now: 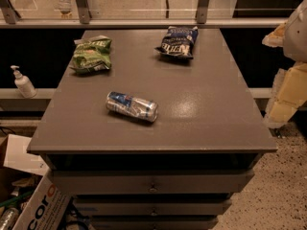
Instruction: Move redbull can near blue chip bag
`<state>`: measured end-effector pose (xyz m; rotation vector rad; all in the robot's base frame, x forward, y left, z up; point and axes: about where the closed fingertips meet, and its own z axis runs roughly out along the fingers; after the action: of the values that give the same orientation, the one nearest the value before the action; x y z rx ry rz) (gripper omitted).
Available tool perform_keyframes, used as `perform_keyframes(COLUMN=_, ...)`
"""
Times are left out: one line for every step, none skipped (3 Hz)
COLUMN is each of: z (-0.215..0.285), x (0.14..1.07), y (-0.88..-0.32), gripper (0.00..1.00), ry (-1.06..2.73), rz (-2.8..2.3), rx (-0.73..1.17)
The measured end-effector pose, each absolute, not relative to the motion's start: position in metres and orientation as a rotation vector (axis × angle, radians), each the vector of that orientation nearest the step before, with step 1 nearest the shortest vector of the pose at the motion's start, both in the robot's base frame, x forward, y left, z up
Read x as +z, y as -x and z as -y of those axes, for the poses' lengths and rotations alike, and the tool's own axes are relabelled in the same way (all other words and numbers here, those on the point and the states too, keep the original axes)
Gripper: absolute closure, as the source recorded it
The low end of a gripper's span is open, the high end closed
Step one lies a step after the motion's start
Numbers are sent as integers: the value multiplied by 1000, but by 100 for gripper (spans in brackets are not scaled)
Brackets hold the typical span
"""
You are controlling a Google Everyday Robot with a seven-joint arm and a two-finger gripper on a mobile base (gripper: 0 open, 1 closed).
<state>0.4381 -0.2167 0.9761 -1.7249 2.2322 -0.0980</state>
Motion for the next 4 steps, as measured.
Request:
perform_keyframes(z=217, x=976, y=-438, gripper=0, ry=1725, rz=-2232, rx=-98)
perform_keyframes(z=214, x=975, y=-438, gripper=0, ry=1717, rz=-2220, rx=-87)
perform_keyframes(z=196, x=962, y=-434, gripper=0, ry=1711, rz=-2173, rx=-7)
perform_keyframes(z=161, x=938, y=-431, gripper=0, ry=1716, rz=-2110, rx=129)
